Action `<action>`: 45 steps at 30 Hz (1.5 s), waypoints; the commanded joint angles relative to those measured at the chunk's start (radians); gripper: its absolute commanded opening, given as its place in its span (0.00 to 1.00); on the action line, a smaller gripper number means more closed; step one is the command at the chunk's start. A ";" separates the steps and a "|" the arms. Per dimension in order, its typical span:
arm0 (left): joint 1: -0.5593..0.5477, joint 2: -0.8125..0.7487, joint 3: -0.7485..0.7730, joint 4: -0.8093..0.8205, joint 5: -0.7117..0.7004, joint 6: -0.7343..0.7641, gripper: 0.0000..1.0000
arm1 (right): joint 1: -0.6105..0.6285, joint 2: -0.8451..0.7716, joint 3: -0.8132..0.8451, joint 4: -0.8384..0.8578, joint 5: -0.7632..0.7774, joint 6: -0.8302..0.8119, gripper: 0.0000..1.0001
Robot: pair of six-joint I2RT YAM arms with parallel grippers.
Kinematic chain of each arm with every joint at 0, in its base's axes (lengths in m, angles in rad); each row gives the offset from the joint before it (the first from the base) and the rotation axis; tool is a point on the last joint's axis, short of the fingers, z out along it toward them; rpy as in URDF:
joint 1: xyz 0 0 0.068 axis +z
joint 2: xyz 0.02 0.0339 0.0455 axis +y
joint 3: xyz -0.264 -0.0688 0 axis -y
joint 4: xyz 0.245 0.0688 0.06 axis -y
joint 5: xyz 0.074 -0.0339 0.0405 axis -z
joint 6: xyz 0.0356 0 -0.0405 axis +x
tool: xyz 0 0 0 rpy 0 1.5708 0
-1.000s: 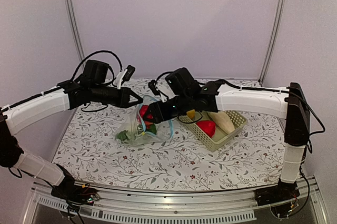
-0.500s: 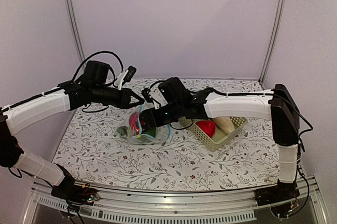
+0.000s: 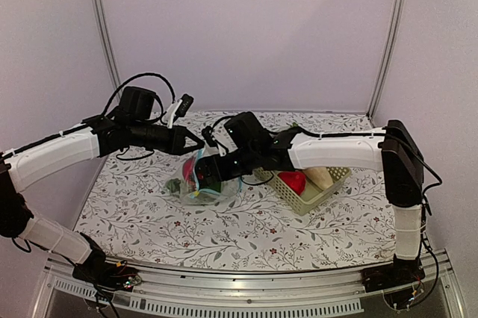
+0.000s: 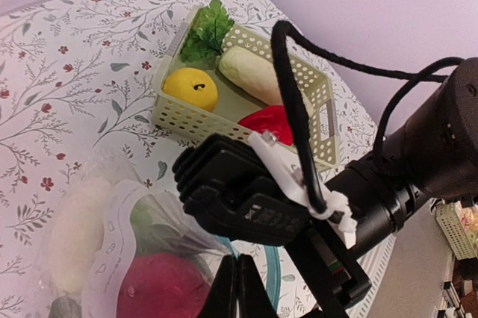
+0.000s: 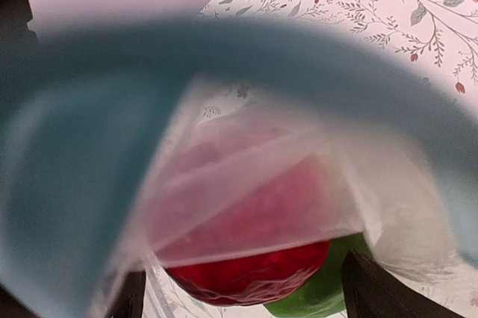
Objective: Place the food in the zip-top bag and seal the zipper
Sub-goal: Place the fake fruit in the zipper food storage bag, then adjust the fake fruit in the zipper food storage bag.
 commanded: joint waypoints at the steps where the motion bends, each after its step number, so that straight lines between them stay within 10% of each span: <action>1: -0.013 -0.024 -0.003 0.036 0.000 0.018 0.00 | 0.011 -0.059 -0.036 0.007 0.021 -0.012 0.92; 9: -0.013 -0.038 -0.004 0.030 -0.019 0.027 0.00 | 0.011 -0.152 -0.096 0.013 0.047 -0.014 0.89; 28: -0.013 -0.032 -0.003 0.033 -0.001 0.023 0.00 | 0.016 -0.013 -0.031 0.148 0.094 0.048 0.39; 45: -0.011 -0.031 0.000 0.027 -0.009 0.023 0.00 | 0.016 0.015 -0.039 0.224 0.011 0.073 0.64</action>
